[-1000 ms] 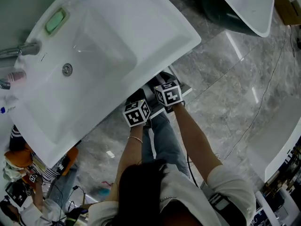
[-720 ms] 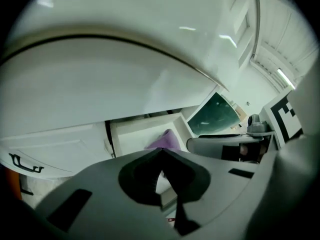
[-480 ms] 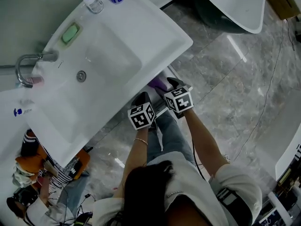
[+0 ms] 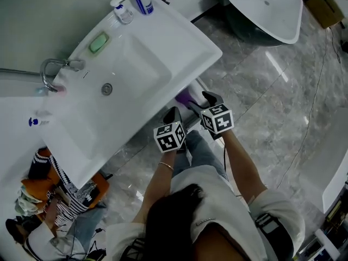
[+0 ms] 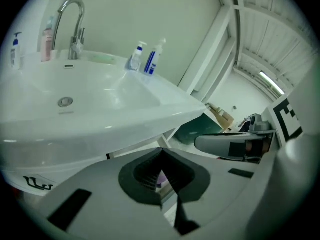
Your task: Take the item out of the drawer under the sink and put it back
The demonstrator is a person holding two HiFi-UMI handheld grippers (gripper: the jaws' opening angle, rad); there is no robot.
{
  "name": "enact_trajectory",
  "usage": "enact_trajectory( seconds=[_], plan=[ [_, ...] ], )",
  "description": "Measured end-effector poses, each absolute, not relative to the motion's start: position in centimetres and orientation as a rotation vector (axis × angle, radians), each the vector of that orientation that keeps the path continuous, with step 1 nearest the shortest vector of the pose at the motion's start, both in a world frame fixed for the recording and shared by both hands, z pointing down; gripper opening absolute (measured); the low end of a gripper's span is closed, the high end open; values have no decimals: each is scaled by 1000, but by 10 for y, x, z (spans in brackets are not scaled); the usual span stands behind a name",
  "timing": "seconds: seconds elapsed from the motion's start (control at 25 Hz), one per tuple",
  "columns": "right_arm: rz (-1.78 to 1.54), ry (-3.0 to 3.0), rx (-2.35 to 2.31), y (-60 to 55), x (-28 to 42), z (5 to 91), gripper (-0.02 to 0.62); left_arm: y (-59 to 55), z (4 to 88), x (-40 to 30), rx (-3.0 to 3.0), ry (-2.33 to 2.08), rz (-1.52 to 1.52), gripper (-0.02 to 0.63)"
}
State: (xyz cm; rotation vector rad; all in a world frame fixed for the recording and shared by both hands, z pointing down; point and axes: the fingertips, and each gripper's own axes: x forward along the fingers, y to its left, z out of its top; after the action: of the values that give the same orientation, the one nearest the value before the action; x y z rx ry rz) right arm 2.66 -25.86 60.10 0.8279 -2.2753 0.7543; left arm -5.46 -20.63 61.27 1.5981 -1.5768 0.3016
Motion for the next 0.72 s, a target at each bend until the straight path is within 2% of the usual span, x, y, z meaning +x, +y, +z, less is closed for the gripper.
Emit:
enact_trajectory(
  seconds=[0.12, 0.2, 0.24, 0.48, 0.72],
  plan=[
    [713, -2306, 849, -255, 28, 580, 279, -209, 588, -51, 1657, -1588, 272, 3],
    [679, -2311, 863, -250, 30, 569, 201, -209, 573, -49, 1689, -1595, 248, 3],
    [670, -2310, 856, -245, 30, 565, 184, -208, 565, -48, 1709, -1595, 239, 3],
    [600, -2370, 845, -231, 23, 533, 101, -217, 523, -51, 1817, -1635, 205, 3],
    [528, -2472, 917, -223, 9, 489, 46, -218, 498, -55, 1858, -1665, 155, 3]
  ],
)
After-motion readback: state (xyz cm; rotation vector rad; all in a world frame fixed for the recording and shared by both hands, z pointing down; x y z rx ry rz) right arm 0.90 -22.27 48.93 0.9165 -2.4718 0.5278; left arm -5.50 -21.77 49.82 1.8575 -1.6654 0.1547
